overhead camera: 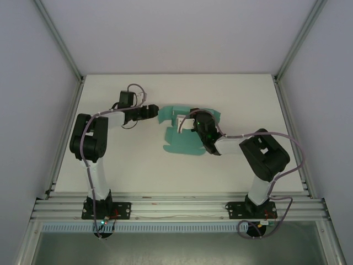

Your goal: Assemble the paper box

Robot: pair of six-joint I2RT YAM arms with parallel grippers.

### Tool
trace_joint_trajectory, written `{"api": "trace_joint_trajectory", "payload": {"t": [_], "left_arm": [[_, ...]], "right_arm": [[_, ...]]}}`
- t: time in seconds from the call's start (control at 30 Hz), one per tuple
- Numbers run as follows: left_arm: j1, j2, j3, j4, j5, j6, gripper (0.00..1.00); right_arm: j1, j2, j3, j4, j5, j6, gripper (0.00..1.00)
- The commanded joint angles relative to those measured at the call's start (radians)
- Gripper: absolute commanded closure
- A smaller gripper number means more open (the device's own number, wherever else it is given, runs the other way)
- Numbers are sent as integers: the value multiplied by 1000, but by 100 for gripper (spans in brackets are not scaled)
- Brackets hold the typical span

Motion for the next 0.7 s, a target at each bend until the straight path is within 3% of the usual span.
{"api": "trace_joint_trajectory", "payload": {"t": [0.0, 0.1, 0.43, 0.67], "left_arm": [[-34, -53, -22, 52, 104, 100, 33], [-72, -60, -28, 24, 93, 154, 38], [-150, -56, -31, 16, 2, 216, 40], [-171, -96, -103, 16, -139, 249, 40]], "right_arm": [[9, -39, 21, -16, 15, 39, 100], [9, -37, 33, -39, 14, 50, 100], [17, -52, 38, -107, 31, 60, 100], [18, -63, 38, -125, 59, 40, 100]]}}
